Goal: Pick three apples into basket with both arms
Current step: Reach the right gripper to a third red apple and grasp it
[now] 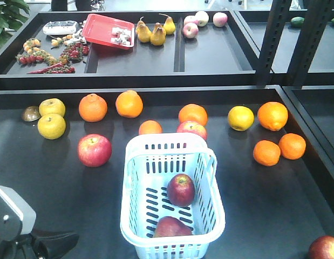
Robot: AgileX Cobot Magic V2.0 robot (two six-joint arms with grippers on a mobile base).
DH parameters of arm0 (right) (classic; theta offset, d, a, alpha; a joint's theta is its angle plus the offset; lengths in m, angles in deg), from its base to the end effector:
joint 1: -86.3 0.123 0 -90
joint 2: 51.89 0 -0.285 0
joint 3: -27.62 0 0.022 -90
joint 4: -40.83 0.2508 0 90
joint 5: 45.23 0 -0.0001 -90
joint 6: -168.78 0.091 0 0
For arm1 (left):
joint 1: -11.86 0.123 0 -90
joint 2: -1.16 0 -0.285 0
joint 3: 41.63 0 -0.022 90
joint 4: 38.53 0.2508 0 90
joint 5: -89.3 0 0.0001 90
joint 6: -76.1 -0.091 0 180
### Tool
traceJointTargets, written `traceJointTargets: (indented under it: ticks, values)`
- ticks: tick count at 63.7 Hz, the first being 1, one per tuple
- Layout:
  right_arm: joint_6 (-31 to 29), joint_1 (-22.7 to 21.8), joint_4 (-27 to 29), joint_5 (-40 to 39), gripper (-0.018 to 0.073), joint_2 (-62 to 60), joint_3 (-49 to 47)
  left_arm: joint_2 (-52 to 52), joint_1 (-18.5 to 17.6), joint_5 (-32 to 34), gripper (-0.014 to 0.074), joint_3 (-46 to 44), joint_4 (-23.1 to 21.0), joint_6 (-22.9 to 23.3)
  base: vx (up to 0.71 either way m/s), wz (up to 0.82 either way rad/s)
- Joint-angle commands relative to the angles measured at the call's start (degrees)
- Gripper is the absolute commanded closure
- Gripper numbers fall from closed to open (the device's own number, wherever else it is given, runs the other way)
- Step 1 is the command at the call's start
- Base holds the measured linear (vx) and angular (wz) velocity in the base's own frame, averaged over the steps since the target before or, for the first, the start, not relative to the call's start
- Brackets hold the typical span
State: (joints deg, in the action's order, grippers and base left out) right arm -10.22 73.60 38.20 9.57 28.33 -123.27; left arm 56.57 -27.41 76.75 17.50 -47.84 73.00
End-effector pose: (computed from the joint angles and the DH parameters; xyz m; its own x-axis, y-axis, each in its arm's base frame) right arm 0.2142 -0.0518 0.2541 -0.9403 0.2027 -0.2736 0.2212 0.9745 -0.0385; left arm 0.1126 -0.0962 0.2187 -0.5309 0.2993 -0.7928 0.6022 0.7915 -0.1044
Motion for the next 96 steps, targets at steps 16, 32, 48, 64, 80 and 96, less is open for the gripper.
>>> traceJointTargets:
  ticks: [16,32,48,64,80,96]
  values:
    - [-3.96,-1.79,2.32,1.23,-0.0153,10.42,-1.32,-0.59,0.0,4.09,0.0603,-1.46,-0.84,0.52,0.0,0.0]
    - [-4.84,-1.79,2.63,0.7,-0.0095,19.1,-1.32,-0.59,0.0,4.09,0.0603,-1.46,-0.84,0.52,0.0,0.0]
    - [-5.06,-1.79,3.38,-1.97,-0.0055,24.48,-1.32,-0.59,0.0,4.09,0.0603,-1.46,-0.84,0.52,0.0,0.0]
    - [-6.54,-1.79,4.12,-4.23,-0.0041,28.62,-1.32,-0.59,0.0,4.09,0.0603,-1.46,-0.84,0.52,0.0,0.0]
    - [-6.72,-1.79,4.32,-6.33,-0.0024,31.21,-1.32,-0.59,0.0,4.04,0.0603,-1.46,-0.84,0.52,0.0,0.0]
    - [-8.48,-1.79,4.67,-6.78,0.0172,31.04,-1.32,-0.59,0.0,4.04,0.0603,-1.46,-0.84,0.52,0.0,0.0]
